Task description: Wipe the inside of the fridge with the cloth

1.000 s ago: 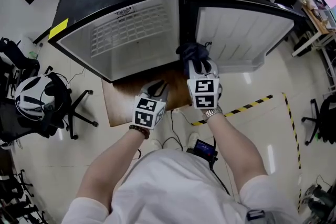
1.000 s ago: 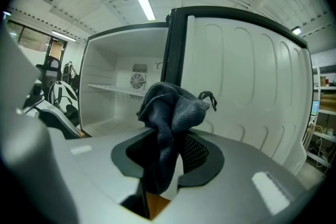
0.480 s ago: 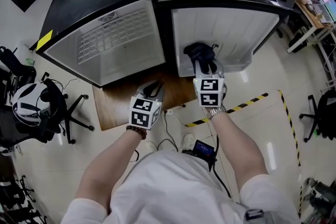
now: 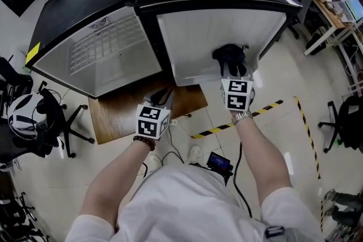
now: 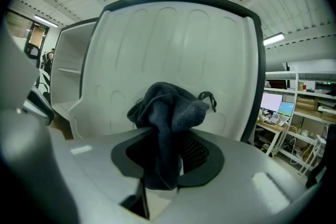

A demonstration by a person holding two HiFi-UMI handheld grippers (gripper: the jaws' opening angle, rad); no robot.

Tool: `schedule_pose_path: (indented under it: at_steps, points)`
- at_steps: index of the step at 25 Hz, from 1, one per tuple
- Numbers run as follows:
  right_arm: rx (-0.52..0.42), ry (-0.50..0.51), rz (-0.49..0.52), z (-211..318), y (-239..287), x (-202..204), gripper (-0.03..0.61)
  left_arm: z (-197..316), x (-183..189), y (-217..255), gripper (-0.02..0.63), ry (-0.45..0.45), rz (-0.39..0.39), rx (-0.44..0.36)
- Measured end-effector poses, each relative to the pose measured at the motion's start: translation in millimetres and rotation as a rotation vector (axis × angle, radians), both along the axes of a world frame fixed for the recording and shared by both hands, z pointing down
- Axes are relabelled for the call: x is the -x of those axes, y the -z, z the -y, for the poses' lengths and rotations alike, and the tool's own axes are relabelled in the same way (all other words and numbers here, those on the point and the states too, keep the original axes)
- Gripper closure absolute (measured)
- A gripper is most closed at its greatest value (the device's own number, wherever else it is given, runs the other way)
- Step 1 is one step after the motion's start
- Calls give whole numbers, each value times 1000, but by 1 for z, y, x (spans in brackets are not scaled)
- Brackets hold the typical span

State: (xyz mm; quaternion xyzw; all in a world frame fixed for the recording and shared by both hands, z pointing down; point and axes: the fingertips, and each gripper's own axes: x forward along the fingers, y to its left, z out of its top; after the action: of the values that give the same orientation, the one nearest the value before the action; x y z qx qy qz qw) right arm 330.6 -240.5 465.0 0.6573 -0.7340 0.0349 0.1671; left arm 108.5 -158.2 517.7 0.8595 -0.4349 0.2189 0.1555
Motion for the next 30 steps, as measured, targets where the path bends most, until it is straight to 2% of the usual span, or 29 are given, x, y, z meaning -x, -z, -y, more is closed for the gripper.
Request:
schedule_pose_path:
  at_steps: [11,16,23,30]
  points:
    - [-35,-75,-35,-14,17,-85,465,10,-41,-12,499,34,-71,44]
    - [-52,-83,-39,-24,27,-109,465,13,-60,-14,475,46,-115,66]
    - [-72,-96,-48,-29,35,-125,465,20,-74,-26,424,124,-298,186]
    - [-75,-99,-54,-34,37,-131,465,35,-76,-33,383,234,-538,306]
